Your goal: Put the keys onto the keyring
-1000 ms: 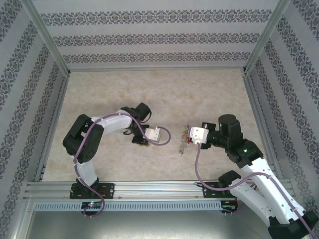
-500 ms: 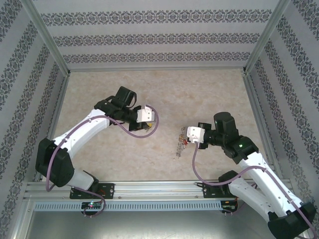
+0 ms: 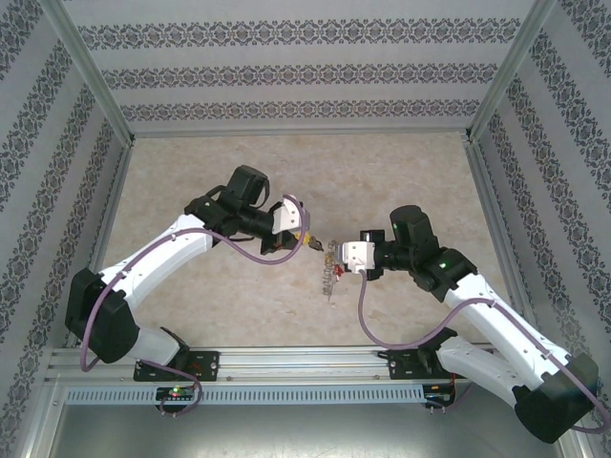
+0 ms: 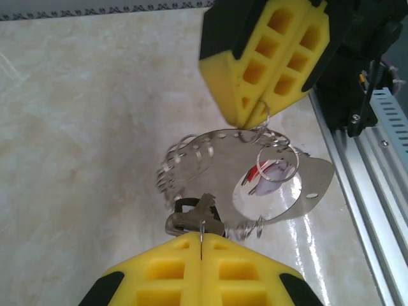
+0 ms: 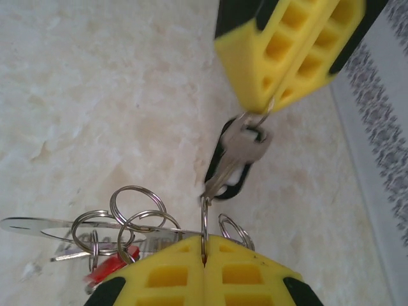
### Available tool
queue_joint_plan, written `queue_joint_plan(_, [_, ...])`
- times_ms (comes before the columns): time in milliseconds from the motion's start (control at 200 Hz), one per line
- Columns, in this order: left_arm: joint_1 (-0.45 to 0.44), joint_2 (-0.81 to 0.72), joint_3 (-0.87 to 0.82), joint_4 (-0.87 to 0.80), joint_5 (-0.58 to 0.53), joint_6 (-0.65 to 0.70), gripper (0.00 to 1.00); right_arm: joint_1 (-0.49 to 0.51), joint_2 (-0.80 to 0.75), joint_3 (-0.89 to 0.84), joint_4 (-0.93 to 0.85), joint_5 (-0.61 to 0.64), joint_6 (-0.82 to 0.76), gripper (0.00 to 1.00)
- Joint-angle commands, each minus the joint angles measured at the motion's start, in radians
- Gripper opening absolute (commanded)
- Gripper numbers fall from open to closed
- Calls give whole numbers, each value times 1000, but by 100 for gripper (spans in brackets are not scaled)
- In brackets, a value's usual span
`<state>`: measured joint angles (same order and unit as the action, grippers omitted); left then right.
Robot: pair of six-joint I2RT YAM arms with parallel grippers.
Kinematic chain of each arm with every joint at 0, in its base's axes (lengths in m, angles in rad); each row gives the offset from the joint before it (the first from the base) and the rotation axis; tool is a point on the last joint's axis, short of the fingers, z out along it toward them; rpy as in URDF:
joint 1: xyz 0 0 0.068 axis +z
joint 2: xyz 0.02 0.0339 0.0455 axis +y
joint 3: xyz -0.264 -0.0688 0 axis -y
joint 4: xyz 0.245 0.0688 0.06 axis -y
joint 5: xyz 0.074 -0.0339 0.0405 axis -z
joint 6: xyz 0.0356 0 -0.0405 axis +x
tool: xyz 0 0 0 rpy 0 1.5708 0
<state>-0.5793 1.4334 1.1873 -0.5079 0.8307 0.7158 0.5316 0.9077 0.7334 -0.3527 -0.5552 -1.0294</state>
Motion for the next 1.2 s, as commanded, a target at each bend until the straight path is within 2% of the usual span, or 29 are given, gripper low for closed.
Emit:
queue_joint_plan(0, [-46, 11, -4, 21, 20, -35, 0, 21, -23, -54, 149, -80, -66, 0])
queue_joint_plan(550, [-96, 46, -21, 34, 50, -169, 0, 82, 62, 26, 48, 26, -160, 0])
queue_joint_plan(789, [-99, 11, -59, 48, 13, -162, 0, 84, 76, 49, 6, -4, -137, 0])
queue_joint_plan(1049, [-111, -93, -169, 243, -13, -146, 0, 69, 137, 109, -79, -108, -29, 0])
queue_joint_plan(1194, [-111, -109, -167, 224, -56, -114, 0, 58, 141, 118, -94, -142, -11, 0])
